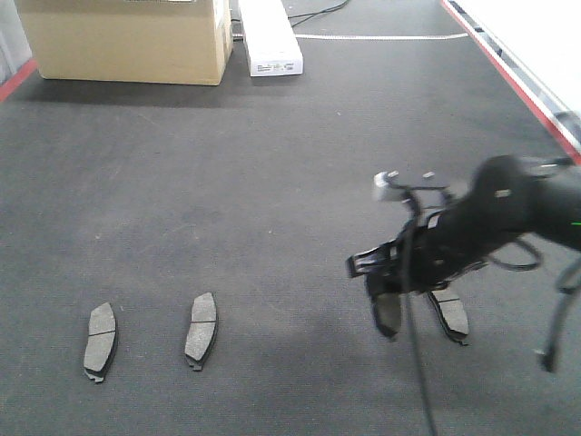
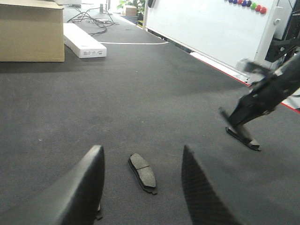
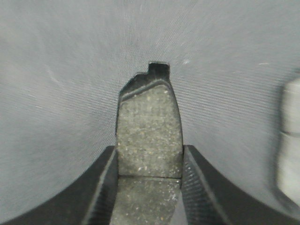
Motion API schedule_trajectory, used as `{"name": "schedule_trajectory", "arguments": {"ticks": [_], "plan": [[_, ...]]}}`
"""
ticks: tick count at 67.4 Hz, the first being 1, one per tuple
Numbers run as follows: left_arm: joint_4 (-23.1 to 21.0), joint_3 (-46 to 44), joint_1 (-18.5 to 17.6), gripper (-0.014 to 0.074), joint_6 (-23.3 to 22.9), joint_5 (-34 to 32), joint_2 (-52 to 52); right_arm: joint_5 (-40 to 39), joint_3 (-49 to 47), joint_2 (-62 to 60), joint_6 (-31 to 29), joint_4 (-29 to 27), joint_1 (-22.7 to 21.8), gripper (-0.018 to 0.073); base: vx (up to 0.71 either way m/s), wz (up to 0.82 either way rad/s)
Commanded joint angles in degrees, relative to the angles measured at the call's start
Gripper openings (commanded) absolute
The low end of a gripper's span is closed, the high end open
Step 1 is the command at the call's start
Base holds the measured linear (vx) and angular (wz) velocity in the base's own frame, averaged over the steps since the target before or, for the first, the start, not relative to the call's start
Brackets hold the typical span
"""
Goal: Move and align brake pads A on conveyor
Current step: 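Lower the right gripper's brake pad onto the belt beside the other pad and release, then raise the open right gripper away from the pads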
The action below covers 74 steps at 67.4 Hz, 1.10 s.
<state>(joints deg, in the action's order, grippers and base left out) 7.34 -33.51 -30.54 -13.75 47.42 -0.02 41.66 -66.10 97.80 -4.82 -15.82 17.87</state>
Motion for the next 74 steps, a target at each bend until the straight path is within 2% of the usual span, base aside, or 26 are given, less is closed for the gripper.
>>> {"name": "schedule_trajectory", "arguments": {"ticks": [1,9,18,36,40,58,74], "plan": [[0.0,-1.0,-0.3,0.0354,-0.2,-3.9,1.2,-1.4,-4.2,1.6,4.8,3.8,2.2,0.0116,0.00,0.00],[0.0,-1.0,-0.3,0.0354,-0.2,-3.9,1.2,0.5,-7.2,6.6,12.2,9.2,3.9,0.0133,0.00,0.00],[0.0,-1.0,-0.3,0.0354,-0.2,-3.9,1.2,3.0,-10.3,10.3,13.9,11.2,4.1,0.0181,0.00,0.00],[0.0,-1.0,-0.3,0.0354,-0.2,-3.9,1.2,4.7,-12.6,11.6,13.9,11.1,4.1,0.0452,0.00,0.00],[0.0,-1.0,-0.3,0.0354,-0.2,-3.9,1.2,5.0,-12.6,11.0,13.9,11.8,4.1,0.0485,0.00,0.00],[0.0,-1.0,-0.3,0.0354,-0.2,-3.9,1.2,4.1,-9.6,0.4,13.9,15.8,4.1,0.0487,0.00,0.00],[0.0,-1.0,-0.3,0.0354,-0.2,-3.9,1.2,-0.8,0.4,-18.7,14.0,19.9,4.1,0.0484,0.00,0.00]]}}
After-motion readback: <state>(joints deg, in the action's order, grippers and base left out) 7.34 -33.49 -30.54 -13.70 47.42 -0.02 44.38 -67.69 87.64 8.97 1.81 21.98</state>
